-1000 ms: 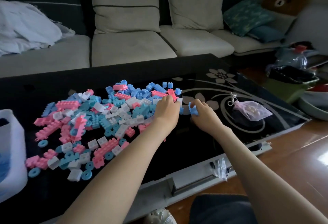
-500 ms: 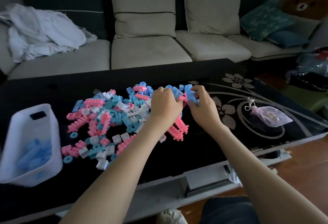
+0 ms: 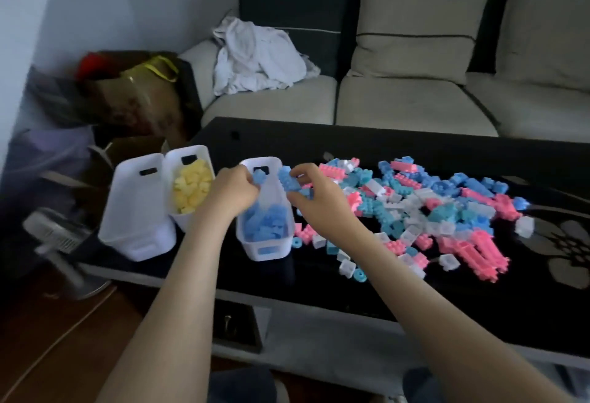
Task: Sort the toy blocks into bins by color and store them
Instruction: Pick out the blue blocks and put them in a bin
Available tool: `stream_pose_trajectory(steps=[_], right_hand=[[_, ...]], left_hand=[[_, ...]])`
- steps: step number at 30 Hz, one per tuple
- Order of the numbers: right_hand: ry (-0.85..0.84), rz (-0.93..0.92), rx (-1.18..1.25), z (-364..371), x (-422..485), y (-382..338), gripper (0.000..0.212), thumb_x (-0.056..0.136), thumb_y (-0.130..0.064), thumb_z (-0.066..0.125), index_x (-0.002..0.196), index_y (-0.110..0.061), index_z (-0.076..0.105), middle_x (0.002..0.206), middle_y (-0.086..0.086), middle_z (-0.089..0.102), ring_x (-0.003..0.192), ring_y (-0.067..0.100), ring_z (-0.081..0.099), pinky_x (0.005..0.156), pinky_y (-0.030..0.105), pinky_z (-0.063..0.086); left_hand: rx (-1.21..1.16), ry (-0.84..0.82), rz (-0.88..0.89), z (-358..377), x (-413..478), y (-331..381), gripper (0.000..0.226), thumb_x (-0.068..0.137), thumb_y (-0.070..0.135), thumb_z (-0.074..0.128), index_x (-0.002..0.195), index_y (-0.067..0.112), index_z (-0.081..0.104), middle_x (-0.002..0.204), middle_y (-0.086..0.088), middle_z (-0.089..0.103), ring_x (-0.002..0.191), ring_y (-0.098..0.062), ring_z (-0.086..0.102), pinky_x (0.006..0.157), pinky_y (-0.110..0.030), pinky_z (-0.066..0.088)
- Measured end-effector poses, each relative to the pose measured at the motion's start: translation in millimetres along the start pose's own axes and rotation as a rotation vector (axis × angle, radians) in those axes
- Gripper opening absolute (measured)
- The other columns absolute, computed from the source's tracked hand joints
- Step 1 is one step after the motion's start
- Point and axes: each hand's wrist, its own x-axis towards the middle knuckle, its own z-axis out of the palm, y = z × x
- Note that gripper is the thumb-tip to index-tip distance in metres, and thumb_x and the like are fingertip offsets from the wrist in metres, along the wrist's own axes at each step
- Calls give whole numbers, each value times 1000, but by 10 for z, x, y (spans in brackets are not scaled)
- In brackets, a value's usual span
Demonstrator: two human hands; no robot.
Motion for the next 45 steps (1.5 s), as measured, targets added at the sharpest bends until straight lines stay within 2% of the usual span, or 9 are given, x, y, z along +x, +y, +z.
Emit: stream_pose_trajectory(steps=[3, 8, 16, 20, 23, 28, 32, 41, 45], right_hand=[[-87, 27, -48, 299, 64, -20, 42, 92, -18, 55, 132, -19, 43, 121, 2, 52, 92, 8, 49, 63, 8, 39], [-130, -22, -157, 532, 132, -22, 58, 90, -5, 56, 141, -16, 32, 136, 9, 41, 113, 22, 49, 86, 25, 42], [-92, -203, -221, 586, 145, -40, 84, 80, -6, 67, 146, -12, 15, 132, 10, 34, 114, 20, 42, 89, 31, 41], [-100, -239, -418, 700, 80, 7, 81, 78, -19, 58, 146, -20, 15, 131, 0, 35, 108, 17, 39, 81, 30, 24], [-120, -217, -396, 637, 84, 42, 77, 80, -28, 58, 145, -24, 17, 130, -2, 35, 110, 16, 35, 89, 31, 20], [-114, -91, -324, 233, 47, 196, 58, 85, -34, 54, 137, -30, 27, 135, -5, 34, 121, 16, 29, 94, 36, 20], [-97, 71, -466, -236, 34, 498, 41, 90, -18, 46, 131, -21, 43, 136, 1, 38, 128, 22, 30, 106, 43, 24], [310, 482, -568, -1822, -437, 1448, 43, 82, 7, 41, 122, -7, 52, 125, 15, 52, 116, 32, 47, 91, 39, 40], [235, 586, -582, -2162, -770, 1778, 37, 87, 0, 41, 118, -12, 56, 123, 11, 57, 114, 30, 51, 96, 43, 40]], left_hand=[[53, -35, 40, 53, 1, -144, 14, 92, 25, 54, 99, 14, 56, 99, -7, 59, 83, -19, 56, 67, -28, 42], [-74, -107, 109, 121, 20, -246, 24, 95, 20, 51, 118, 22, 51, 122, -1, 55, 92, -12, 48, 73, -25, 38], [-204, -53, 55, 187, 103, -244, 53, 92, 14, 53, 140, 24, 34, 133, -2, 49, 111, -19, 54, 70, -22, 39], [-351, 8, -66, 159, 128, -158, 32, 98, 15, 38, 126, 29, 47, 122, -3, 55, 80, -10, 53, 55, -19, 36], [-342, 94, -77, 171, 115, -119, 34, 97, 8, 36, 120, 28, 52, 124, -1, 54, 85, -10, 46, 53, -16, 32], [-294, 234, 115, 232, -41, 156, 36, 92, 3, 41, 120, 21, 56, 121, -6, 51, 74, -4, 43, 57, -14, 32], [-350, 248, 218, 424, -168, 556, 33, 91, 2, 43, 121, 11, 56, 117, -10, 56, 92, -14, 55, 69, -19, 37], [-300, -34, 705, 1320, -521, 1761, 36, 90, -2, 41, 117, 15, 59, 112, -5, 60, 103, -22, 53, 86, -37, 46], [-35, -217, 990, 1767, -716, 2141, 52, 86, -2, 39, 125, 29, 55, 132, 7, 54, 126, -17, 37, 100, -38, 20]])
